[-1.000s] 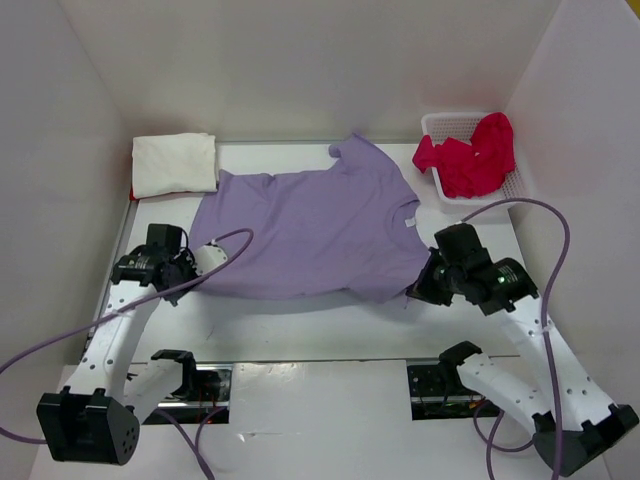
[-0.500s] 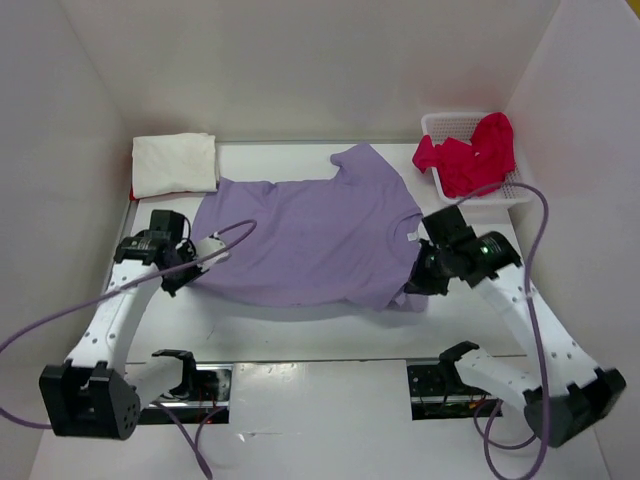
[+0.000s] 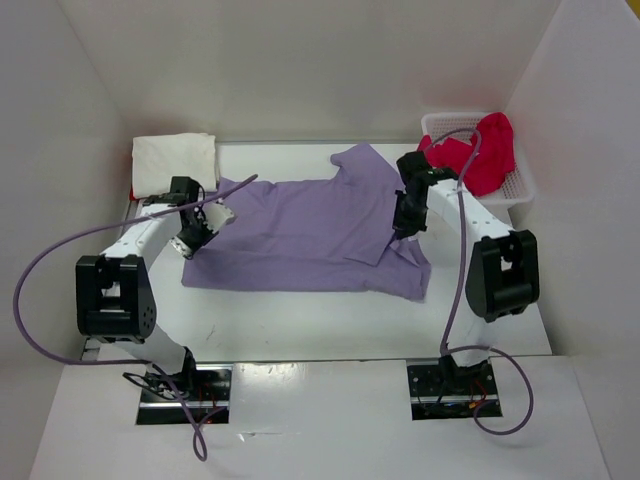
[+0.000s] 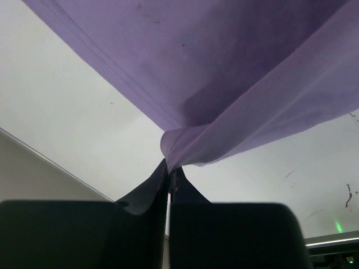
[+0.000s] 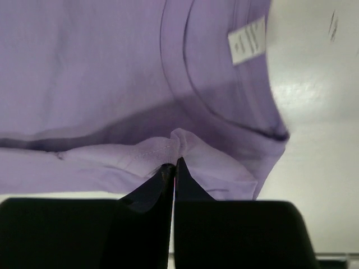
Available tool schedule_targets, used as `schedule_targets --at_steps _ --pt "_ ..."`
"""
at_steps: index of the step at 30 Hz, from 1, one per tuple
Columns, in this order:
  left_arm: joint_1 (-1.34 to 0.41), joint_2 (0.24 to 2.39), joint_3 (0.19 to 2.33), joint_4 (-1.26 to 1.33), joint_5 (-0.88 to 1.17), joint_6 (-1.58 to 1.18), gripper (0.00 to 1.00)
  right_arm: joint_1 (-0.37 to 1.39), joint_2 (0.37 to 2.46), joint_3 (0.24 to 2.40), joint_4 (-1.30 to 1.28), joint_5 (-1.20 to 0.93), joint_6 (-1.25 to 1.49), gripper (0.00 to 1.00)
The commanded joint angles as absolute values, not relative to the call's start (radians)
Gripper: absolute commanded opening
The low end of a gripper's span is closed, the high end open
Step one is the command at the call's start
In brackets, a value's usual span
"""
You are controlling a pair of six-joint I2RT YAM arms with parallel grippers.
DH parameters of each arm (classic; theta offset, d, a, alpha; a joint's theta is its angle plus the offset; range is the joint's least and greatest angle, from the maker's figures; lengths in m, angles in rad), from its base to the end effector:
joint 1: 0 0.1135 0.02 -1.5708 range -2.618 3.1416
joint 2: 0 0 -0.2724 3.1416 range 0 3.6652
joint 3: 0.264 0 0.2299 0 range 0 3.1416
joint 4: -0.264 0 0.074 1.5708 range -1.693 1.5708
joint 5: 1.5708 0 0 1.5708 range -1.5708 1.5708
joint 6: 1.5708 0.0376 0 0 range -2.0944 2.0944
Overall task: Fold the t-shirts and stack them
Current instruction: Fold the flattened tshirt in 1/3 of the way
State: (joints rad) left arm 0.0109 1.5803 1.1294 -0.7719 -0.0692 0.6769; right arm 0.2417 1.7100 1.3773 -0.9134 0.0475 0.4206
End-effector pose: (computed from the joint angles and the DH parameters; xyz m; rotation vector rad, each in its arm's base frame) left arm 0.2865 0.0057 0.2383 0.9074 2.6761 0.2595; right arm 0.3138 0.0755 0.2618 0.2627 2.8057 0.0868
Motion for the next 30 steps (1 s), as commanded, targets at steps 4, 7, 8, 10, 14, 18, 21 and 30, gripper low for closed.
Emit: schedule_targets --at_steps 4,7,8,10,14,18,21,30 --pt "0.015 1.611 1.074 -0.72 -0.121 0.63 0.0 0.229 1.825 1.573 -0.83 0.054 0.298 0.0" --pt "0.015 1.611 1.051 -0.71 -0.132 0.621 0.0 0.229 1.897 1.636 -0.85 0.064 0.273 0.0" --pt "0.015 1.611 1.051 -0.701 -0.141 0.621 0.0 0.229 1.91 1.646 -0.85 0.074 0.262 0.0" --pt "0.015 1.62 1.039 -0.69 -0.141 0.611 0.0 0.229 1.93 1.646 -0.85 0.074 0.252 0.0" --pt "0.015 1.643 1.029 -0.67 -0.141 0.592 0.0 0.229 1.965 1.646 -0.85 0.074 0.252 0.0" --pt "0.015 1.666 1.049 -0.67 -0.141 0.572 0.01 0.229 1.977 1.657 -0.85 0.074 0.252 0.23" --pt "0.015 1.677 1.069 -0.661 -0.166 0.563 0.16 0.229 1.977 1.684 -0.841 0.119 0.261 0.45" --pt "0.205 1.622 1.163 -0.685 -0.192 0.586 0.65 0.04 1.553 1.326 -0.764 0.093 0.541 0.73"
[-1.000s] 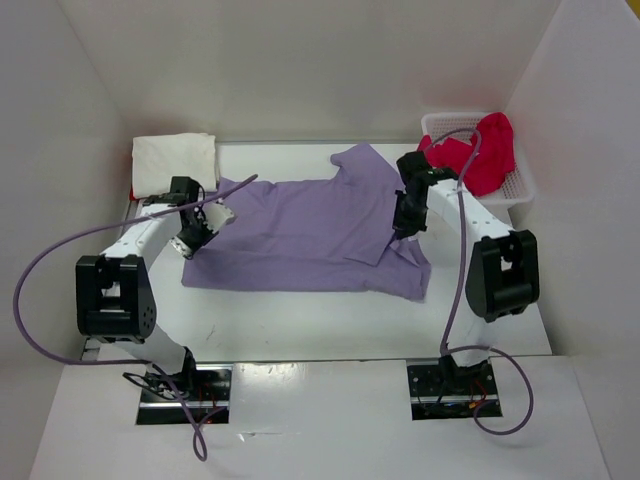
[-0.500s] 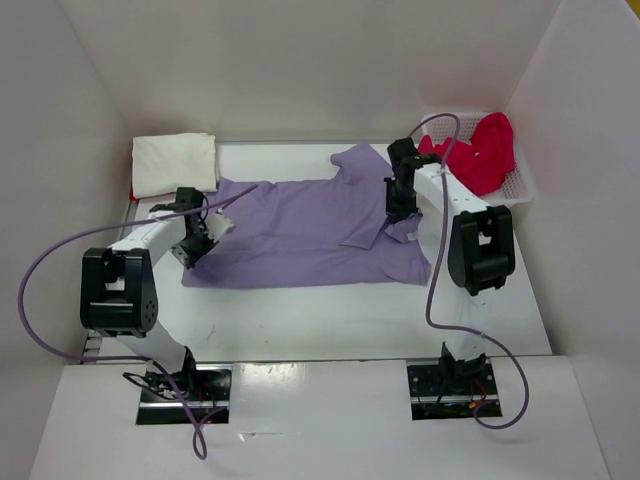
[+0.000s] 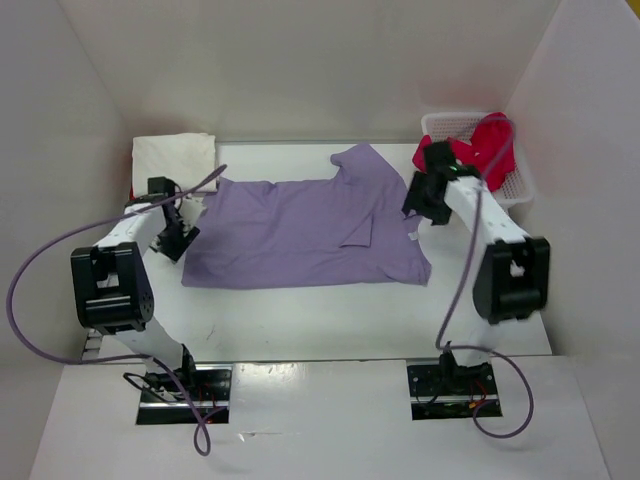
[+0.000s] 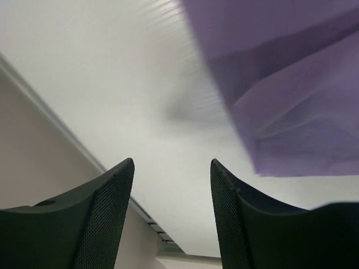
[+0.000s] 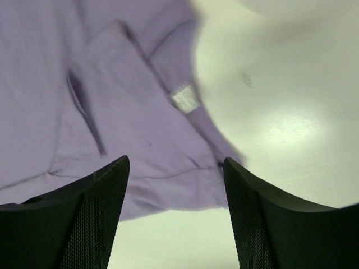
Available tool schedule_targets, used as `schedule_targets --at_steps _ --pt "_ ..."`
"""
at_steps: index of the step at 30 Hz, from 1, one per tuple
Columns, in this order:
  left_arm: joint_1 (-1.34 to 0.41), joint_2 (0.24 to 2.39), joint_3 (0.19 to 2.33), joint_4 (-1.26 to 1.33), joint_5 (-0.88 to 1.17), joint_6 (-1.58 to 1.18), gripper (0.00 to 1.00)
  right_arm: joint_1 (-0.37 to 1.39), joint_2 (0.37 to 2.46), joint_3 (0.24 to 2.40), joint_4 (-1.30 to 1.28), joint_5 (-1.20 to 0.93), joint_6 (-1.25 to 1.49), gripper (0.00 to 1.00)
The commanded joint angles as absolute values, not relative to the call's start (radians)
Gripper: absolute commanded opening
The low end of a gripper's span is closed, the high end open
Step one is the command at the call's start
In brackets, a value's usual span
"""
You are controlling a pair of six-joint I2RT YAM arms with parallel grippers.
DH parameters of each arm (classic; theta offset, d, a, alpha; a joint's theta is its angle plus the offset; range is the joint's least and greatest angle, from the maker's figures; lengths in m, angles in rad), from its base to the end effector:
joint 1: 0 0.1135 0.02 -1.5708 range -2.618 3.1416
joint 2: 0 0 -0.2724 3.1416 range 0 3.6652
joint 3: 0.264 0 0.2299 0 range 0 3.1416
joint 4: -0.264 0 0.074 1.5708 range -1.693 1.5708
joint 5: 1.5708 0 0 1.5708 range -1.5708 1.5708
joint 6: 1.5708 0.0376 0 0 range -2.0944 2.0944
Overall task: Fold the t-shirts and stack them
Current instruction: Fold the flattened tshirt in 1/3 of the way
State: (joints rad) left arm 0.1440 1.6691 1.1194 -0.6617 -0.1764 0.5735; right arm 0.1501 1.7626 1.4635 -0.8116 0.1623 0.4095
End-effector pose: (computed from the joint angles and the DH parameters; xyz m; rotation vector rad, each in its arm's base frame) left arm 0.3022 0.0505 0.2159 0.5602 2.7820 0.4159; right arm 0.3480 0.0465 0.2733 0.3936 2.6268 -0.0358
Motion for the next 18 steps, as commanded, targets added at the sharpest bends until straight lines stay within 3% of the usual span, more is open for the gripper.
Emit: schedule_targets --at_steps 1,4,7,10,18 --pt "0.215 1.599 1.163 -0.696 -0.192 0.597 0.65 0.026 1.446 1.189 -0.731 0.045 0.56 0.73" --pt "0.215 1.556 1.125 -0.748 -0.118 0.617 0.65 0.006 1.346 0.989 -0.661 -0.06 0.664 0.73" --pt "0.215 1.546 1.091 -0.788 0.007 0.617 0.65 -0.004 1.269 0.837 -0.572 -0.113 0.766 0.65" --pt "0.215 1.56 1.055 -0.788 0.067 0.592 0.65 -0.038 1.258 0.787 -0.534 -0.114 0.805 0.58" --pt "0.215 1.678 1.055 -0.755 0.135 0.548 0.66 -0.089 1.256 0.729 -0.496 -0.034 0.825 0.62"
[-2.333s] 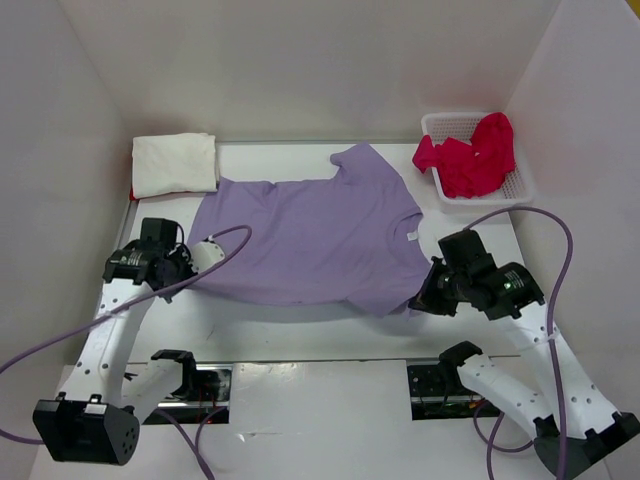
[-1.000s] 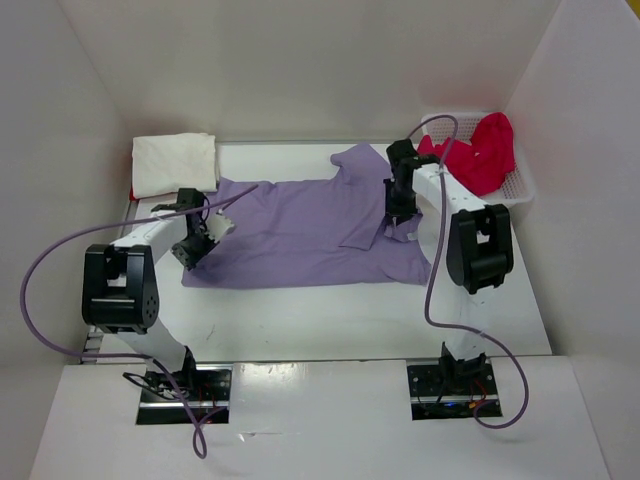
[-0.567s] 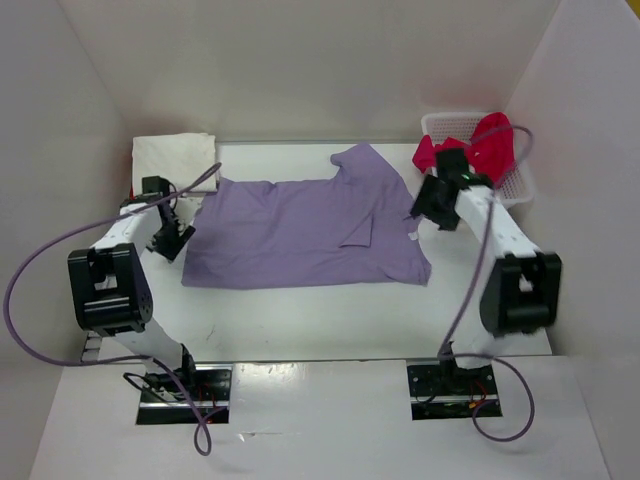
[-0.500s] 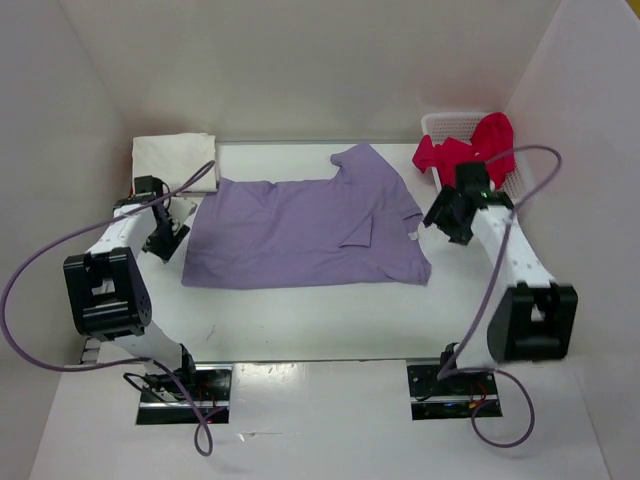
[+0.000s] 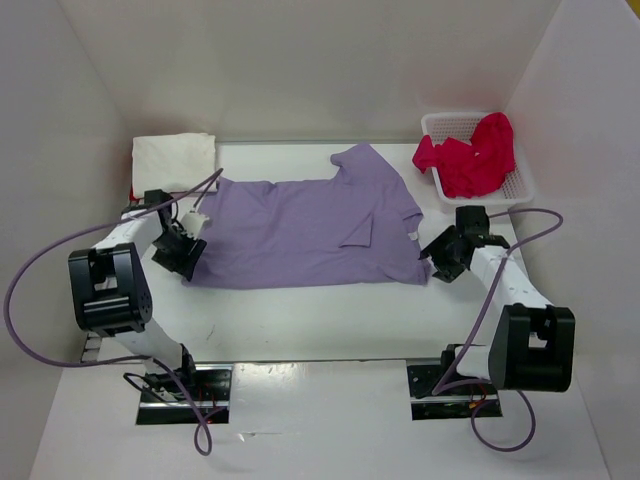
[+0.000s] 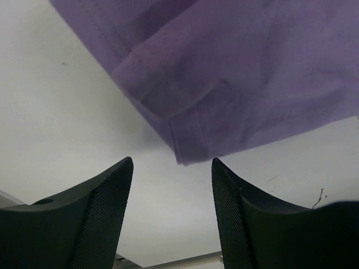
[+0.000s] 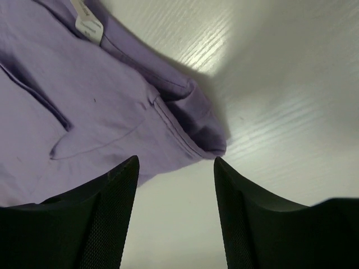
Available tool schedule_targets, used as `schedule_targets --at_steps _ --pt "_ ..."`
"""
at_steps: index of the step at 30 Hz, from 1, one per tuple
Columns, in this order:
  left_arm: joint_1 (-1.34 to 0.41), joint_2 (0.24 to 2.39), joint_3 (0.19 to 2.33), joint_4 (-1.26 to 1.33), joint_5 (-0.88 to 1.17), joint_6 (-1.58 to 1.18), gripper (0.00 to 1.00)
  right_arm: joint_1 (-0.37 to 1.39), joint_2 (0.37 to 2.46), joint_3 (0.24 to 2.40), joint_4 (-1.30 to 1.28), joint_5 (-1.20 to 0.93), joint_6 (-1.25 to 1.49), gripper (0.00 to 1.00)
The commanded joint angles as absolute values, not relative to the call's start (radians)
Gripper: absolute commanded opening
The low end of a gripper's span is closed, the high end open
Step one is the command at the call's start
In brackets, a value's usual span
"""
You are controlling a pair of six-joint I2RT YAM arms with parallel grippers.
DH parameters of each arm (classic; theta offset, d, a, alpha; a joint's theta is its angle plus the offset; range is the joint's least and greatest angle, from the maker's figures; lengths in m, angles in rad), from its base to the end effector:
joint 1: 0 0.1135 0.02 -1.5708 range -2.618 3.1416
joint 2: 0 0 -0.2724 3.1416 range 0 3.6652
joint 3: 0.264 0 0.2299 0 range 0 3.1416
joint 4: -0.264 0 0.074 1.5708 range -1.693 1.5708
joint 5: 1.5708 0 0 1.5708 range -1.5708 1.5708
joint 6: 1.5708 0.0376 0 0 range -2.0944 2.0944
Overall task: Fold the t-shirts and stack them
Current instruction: Fold the flattened tshirt in 1/3 of the way
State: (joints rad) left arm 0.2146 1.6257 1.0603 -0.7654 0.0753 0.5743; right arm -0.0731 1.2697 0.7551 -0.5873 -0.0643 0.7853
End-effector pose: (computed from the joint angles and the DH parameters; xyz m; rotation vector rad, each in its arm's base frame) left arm 0.2751 0.0571 0.2089 0.5301 2.8421 0.0334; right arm 0.2119 -0.0131 0.2171 1.1079 2.4708 0.3071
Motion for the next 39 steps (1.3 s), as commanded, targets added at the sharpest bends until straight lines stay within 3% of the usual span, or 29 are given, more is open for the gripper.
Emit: schedule_targets --at_steps 1,8,11,13,14,15,16,18,26,29,39 --pt "0.215 1.692 1.055 -0.743 0.135 0.537 0.66 -0.089 1.272 0.729 -0.485 -0.034 0.825 0.62" --pt "0.215 1.778 1.066 -0.721 0.144 0.528 0.66 -0.098 1.359 0.669 -0.454 -0.109 0.815 0.62" --pt "0.215 1.799 1.055 -0.71 0.144 0.528 0.6 -0.098 1.325 0.638 -0.454 -0.085 0.839 0.69" --pt "0.215 1.816 1.055 -0.701 0.153 0.528 0.44 -0.098 1.339 0.629 -0.434 -0.074 0.839 0.67" --pt "0.206 1.834 1.055 -0.701 0.153 0.528 0.33 -0.098 1.353 0.629 -0.434 -0.074 0.839 0.6" --pt "0.206 1.844 1.055 -0.71 0.163 0.528 0.05 -0.098 1.386 0.629 -0.422 -0.074 0.839 0.37" --pt "0.206 1.844 1.055 -0.71 0.172 0.528 0.0 -0.109 1.4 0.629 -0.422 -0.065 0.839 0.22" --pt "0.206 1.844 1.055 -0.732 0.193 0.538 0.0 -0.12 1.411 0.629 -0.422 -0.064 0.839 0.0" --pt "0.215 1.619 0.997 -0.807 -0.066 0.647 0.0 -0.12 1.165 0.601 -0.535 -0.015 0.958 0.0" --pt "0.215 1.554 0.976 -0.88 -0.075 0.667 0.0 -0.097 1.072 0.601 -0.6 0.009 1.006 0.0" --pt "0.215 1.461 0.899 -1.006 -0.143 0.707 0.0 0.224 0.809 0.548 -0.833 0.107 1.316 0.0"
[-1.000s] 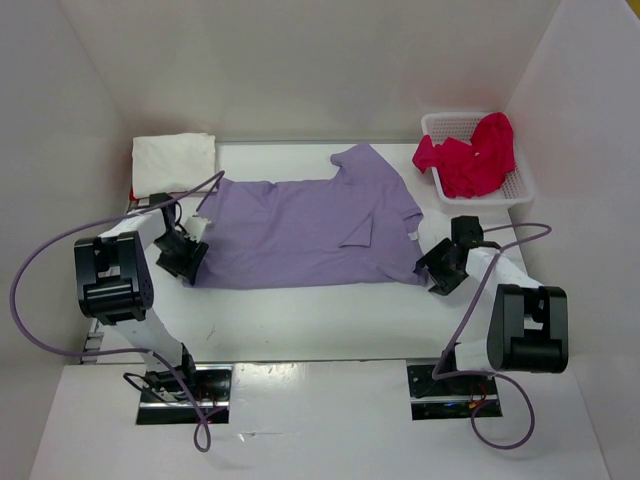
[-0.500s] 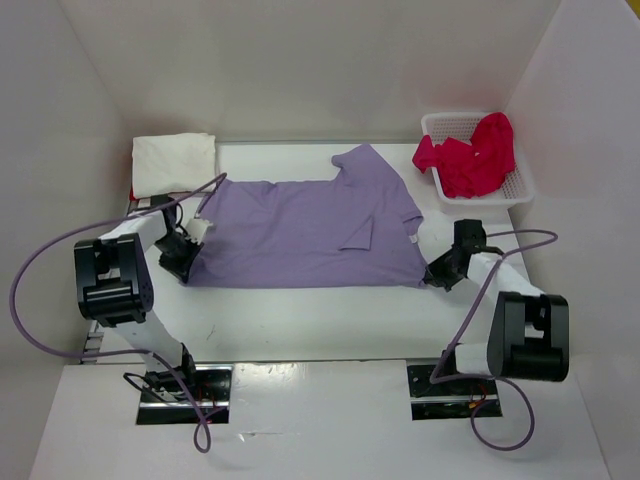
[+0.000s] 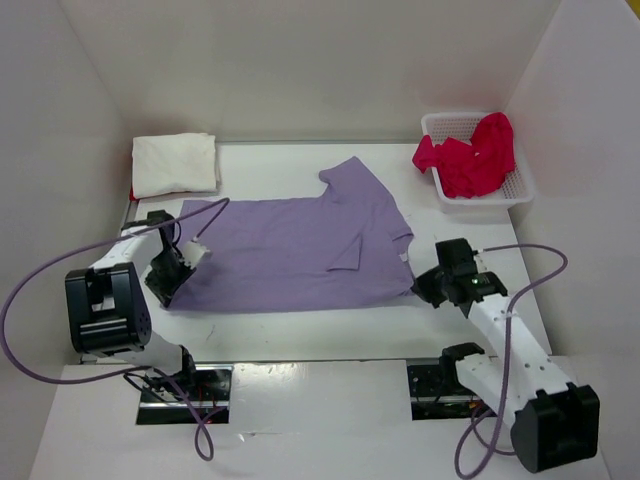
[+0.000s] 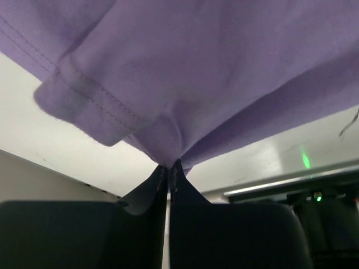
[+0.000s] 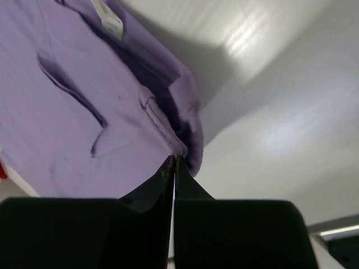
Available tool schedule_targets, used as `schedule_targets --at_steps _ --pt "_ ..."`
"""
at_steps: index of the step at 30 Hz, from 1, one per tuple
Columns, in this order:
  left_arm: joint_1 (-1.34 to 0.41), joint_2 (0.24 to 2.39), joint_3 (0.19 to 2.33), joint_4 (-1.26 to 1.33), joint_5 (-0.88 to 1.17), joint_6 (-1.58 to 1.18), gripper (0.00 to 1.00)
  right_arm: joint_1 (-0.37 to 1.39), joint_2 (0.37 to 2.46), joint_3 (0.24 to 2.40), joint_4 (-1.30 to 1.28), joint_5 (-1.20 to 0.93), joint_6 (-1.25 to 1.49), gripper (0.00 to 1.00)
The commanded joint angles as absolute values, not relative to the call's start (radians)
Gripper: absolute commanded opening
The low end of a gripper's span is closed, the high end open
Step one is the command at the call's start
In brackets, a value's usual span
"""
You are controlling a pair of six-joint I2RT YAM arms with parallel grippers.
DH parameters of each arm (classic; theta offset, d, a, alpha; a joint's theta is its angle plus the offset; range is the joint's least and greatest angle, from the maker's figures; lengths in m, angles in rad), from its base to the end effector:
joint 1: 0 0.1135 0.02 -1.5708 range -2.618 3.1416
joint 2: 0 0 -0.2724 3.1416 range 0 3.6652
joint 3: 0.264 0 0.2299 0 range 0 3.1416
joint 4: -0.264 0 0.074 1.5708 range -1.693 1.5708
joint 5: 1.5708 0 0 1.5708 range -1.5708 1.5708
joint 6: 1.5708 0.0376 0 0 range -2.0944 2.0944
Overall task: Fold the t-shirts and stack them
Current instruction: Fold the flattened tshirt in 1/3 of the way
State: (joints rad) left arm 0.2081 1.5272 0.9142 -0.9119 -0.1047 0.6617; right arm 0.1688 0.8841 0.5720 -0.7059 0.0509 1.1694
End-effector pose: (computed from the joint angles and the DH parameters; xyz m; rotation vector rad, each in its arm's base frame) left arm 0.2235 0.0512 0.1957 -0.7011 -3.0545 -0.1792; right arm 0.1339 0.0209 0.2182 1.2866 2.3135 0.4129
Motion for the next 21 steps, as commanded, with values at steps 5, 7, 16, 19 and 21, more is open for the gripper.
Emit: schedule_targets --at_steps 5,7,16,19,21 --pt "0.215 1.376 0.879 -1.084 -0.199 0.735 0.0 0.297 0.564 0.488 -0.928 0.017 1.481 0.0" --pt "0.215 1.365 0.861 -1.085 -0.224 0.749 0.0 0.298 0.494 0.473 -0.992 -0.02 1.523 0.0" --pt "0.224 1.347 0.821 -1.075 -0.291 0.77 0.04 0.469 0.502 0.494 -1.042 0.015 1.667 0.0" --pt "0.233 1.347 0.808 -1.066 -0.31 0.782 0.47 0.469 0.502 0.494 -1.042 0.015 1.667 0.0" --pt "0.233 1.347 0.798 -1.055 -0.321 0.782 0.64 0.469 0.502 0.494 -1.042 0.015 1.667 0.1"
